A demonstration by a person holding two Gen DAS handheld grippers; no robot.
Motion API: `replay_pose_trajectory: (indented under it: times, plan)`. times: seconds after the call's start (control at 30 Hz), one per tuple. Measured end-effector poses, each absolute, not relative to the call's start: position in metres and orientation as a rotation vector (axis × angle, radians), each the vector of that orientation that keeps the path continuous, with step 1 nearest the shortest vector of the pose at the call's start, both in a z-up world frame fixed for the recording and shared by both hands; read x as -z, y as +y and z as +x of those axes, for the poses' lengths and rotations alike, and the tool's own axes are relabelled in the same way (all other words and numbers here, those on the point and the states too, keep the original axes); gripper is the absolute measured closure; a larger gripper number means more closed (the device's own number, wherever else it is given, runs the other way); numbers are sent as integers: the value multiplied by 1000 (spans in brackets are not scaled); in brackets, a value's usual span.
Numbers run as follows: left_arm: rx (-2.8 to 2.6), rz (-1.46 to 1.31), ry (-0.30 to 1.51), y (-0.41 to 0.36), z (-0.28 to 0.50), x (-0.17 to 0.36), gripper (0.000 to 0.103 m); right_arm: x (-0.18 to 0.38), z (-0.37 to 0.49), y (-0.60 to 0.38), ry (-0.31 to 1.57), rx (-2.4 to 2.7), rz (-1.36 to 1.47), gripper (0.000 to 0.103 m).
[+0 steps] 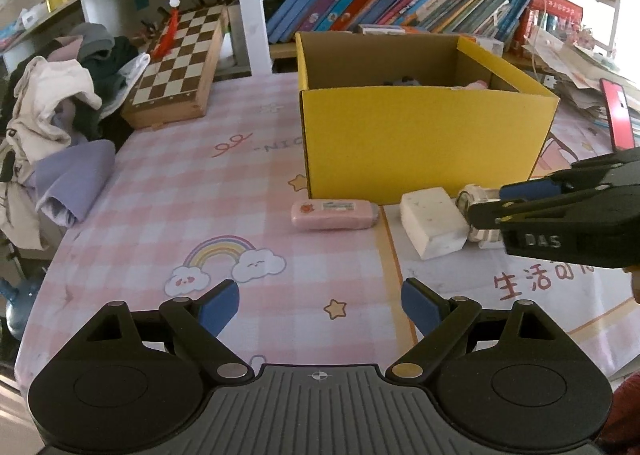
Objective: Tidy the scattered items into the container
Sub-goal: 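Grasp the white watch strap with the right gripper and lift it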
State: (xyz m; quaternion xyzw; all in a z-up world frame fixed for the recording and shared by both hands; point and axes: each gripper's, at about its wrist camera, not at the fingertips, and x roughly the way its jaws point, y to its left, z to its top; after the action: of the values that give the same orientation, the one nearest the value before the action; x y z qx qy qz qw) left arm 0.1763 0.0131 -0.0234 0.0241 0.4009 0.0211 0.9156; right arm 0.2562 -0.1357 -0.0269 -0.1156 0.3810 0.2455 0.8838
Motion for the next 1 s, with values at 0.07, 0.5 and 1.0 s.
replay_pose_trajectory:
  times: [0.07,0.5,1.0]
  plan:
    - [-45,52,826,13,177,24,13,33,261,-132,814,-517,-258,76]
    - [62,75,849,-15,196,33,13,20,241,-155,736,-558,-268,83]
    - [163,93,811,-48,242,49,28,19,239,-197,756,-458,-237,83]
